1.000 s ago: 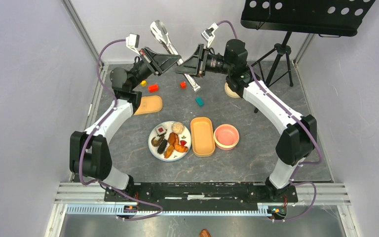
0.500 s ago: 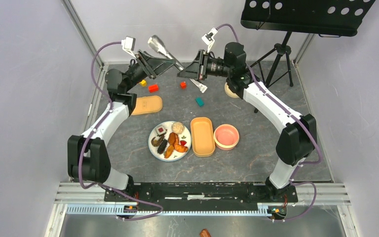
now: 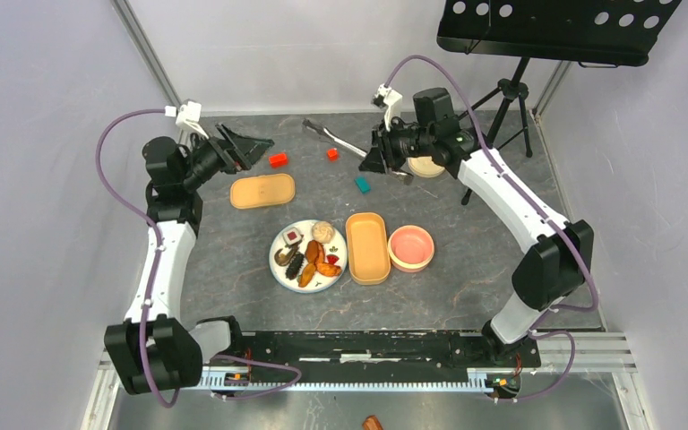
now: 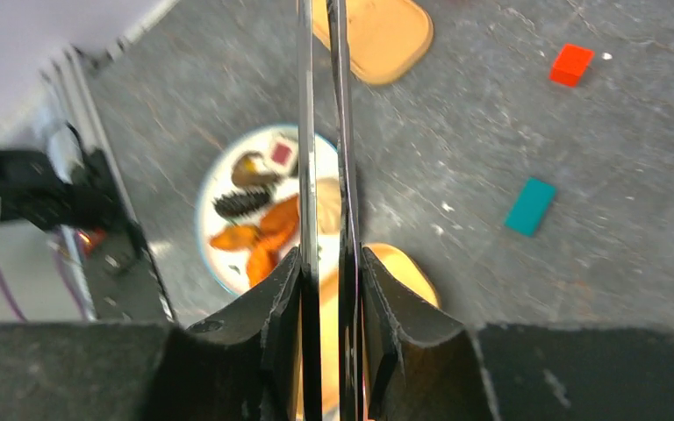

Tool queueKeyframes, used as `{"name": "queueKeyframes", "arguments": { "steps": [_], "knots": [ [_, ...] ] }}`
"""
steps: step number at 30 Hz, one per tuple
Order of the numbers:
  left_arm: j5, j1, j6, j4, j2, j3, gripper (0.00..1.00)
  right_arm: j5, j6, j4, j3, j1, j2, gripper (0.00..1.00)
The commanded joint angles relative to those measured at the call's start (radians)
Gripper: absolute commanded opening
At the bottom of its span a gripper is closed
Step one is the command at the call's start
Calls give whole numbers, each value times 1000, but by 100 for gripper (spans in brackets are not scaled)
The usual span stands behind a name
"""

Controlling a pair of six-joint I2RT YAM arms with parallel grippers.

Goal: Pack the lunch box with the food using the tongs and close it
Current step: Pick up the clamp at the center of the board, then pick up the fake food from the plate.

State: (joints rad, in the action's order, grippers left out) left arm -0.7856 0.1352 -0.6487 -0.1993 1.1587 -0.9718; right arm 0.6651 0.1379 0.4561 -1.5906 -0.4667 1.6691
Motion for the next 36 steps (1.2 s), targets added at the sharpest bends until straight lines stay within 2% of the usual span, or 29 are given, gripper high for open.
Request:
{"name": "queueKeyframes", "arguments": {
  "steps": [1,4,7,12,25,36],
  "knots": [
    [83,7,276,337,-55,-20,100,-50,-446,309,-90,-7,-67,32],
    [104,10,298,368,-78,-6,100,-91,-618,438,-74,-10,-97,35],
    [154,11,291,384,-100,2,100,-166,-744,497,-10,-24,-142,39],
    [211,19,282,461,-101,-13,100,-266,-861,539,75,-77,-193,42],
    [181,40,266,476,-62,-61,100,-457,-941,467,167,-193,-114,47],
    [171,41,237,444,-39,-65,100,-468,-942,419,143,-205,-26,50]
  ]
}}
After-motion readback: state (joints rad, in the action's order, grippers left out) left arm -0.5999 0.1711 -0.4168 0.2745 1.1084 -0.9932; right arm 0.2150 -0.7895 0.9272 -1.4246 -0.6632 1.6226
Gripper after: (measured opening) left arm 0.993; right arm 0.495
